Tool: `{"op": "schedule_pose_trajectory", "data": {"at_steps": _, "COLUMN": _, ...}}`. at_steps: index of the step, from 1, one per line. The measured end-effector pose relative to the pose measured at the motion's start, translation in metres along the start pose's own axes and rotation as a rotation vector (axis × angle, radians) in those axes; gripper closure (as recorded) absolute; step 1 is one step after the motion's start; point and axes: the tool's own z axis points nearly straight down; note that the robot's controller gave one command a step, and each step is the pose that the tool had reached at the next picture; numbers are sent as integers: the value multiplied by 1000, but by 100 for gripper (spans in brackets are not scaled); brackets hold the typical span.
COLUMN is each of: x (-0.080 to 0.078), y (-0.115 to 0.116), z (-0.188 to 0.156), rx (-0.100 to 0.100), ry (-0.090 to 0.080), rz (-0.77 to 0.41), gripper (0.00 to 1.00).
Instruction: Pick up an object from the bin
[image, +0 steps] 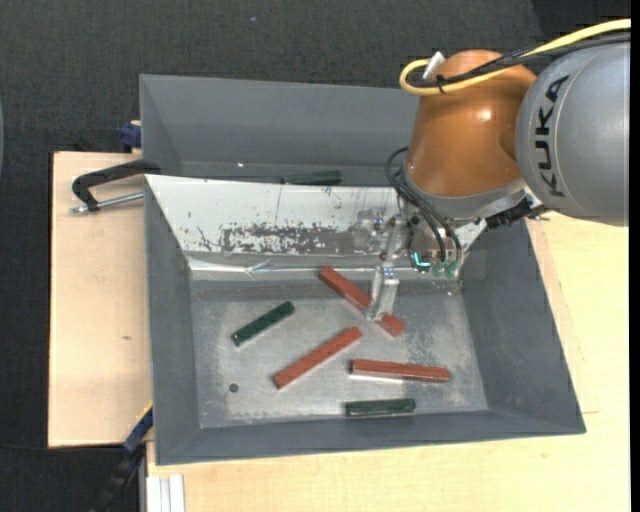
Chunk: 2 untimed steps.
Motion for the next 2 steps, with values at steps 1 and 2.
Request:
{"op": "schedule_pose_trajectory", "data": {"at_steps": 1, "x": -1, "y": 0, "z": -5, "rx": -1, "ry": -9, "rz": 1, "gripper": 0}}
{"op": "schedule_pose_trajectory", "data": {"at_steps": 2, "x": 6, "y": -13, "z": 37, "rx": -1, "ry": -16, "rz": -20, "gripper": 0}}
